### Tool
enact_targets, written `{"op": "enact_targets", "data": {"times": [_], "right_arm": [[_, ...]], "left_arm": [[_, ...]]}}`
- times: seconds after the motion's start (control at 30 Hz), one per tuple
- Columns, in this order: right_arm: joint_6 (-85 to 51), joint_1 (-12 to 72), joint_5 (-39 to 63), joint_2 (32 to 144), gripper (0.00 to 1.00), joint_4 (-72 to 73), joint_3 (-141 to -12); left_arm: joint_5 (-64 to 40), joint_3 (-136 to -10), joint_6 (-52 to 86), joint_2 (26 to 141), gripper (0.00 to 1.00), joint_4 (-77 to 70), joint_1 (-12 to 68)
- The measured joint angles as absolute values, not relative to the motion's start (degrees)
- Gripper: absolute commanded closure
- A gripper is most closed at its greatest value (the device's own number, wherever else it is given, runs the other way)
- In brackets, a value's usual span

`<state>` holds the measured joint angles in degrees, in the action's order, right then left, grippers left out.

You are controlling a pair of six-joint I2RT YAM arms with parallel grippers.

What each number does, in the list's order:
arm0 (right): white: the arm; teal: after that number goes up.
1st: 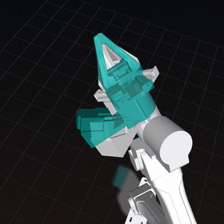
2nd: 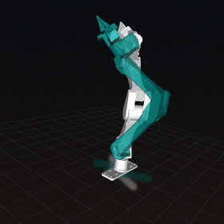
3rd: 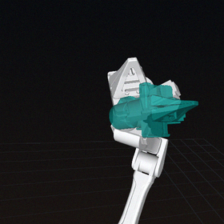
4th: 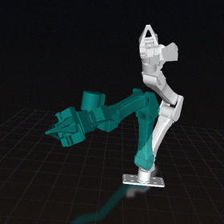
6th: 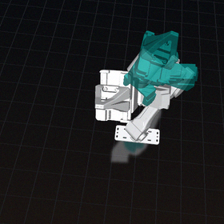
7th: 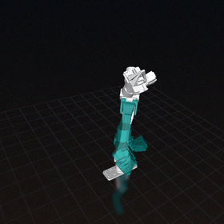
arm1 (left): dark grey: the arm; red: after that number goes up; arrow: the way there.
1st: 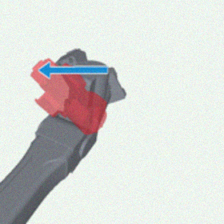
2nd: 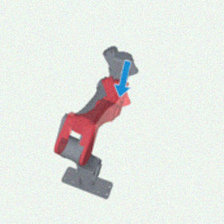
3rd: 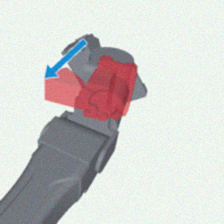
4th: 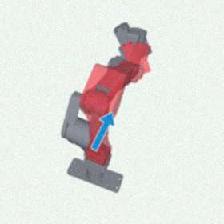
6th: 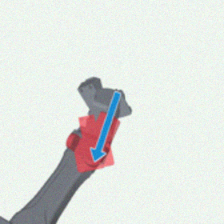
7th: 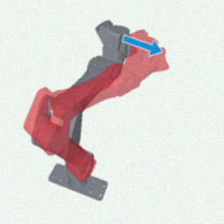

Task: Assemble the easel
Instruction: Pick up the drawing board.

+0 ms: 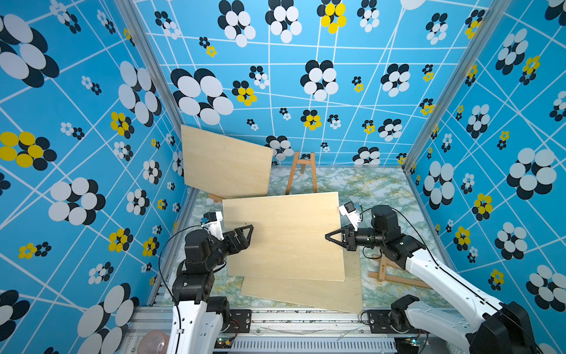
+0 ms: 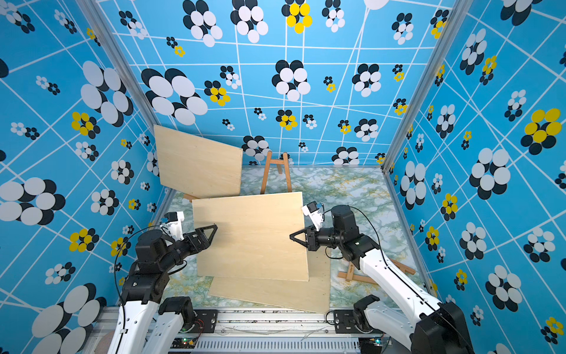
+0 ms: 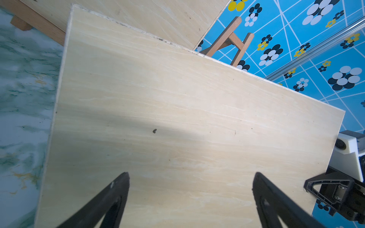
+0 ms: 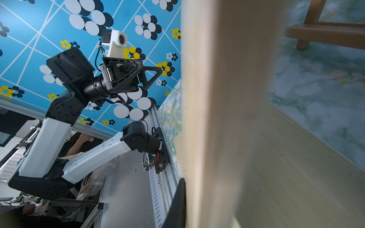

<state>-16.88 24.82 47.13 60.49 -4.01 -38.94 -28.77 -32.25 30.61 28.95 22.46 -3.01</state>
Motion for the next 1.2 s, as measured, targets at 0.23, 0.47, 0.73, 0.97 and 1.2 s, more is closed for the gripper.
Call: {"op": "enact_targets", "data": {"times": [0.23, 0.47, 0.73, 0.97, 1.2], "right_arm": [[-8.60, 25.10, 47.51, 58.65, 1.00, -0.58, -37.63], [0.75, 25.12, 47.97, 58.02, 1.00, 1.80, -37.04], [11.60, 25.12, 49.65, 59.24, 1.00, 2.37, -37.89], [16.53, 25.12, 51.18, 60.14, 1.00, 2.37, -38.00], [19.81, 25.43, 51.42, 60.34, 1.00, 2.22, -37.95]], "left_arm": [[-30.13, -38.81, 28.67, 29.80, 0.01, 25.36, -2.92], [-30.46, -54.72, 17.08, 34.79, 0.00, 34.61, -0.40], [-30.59, -72.66, -3.68, 44.38, 0.03, 48.93, 6.37], [-25.58, -88.47, -27.44, 53.08, 0.04, 63.22, 15.64], [-15.40, -95.61, -41.08, 61.28, 0.01, 73.10, 22.85]]}}
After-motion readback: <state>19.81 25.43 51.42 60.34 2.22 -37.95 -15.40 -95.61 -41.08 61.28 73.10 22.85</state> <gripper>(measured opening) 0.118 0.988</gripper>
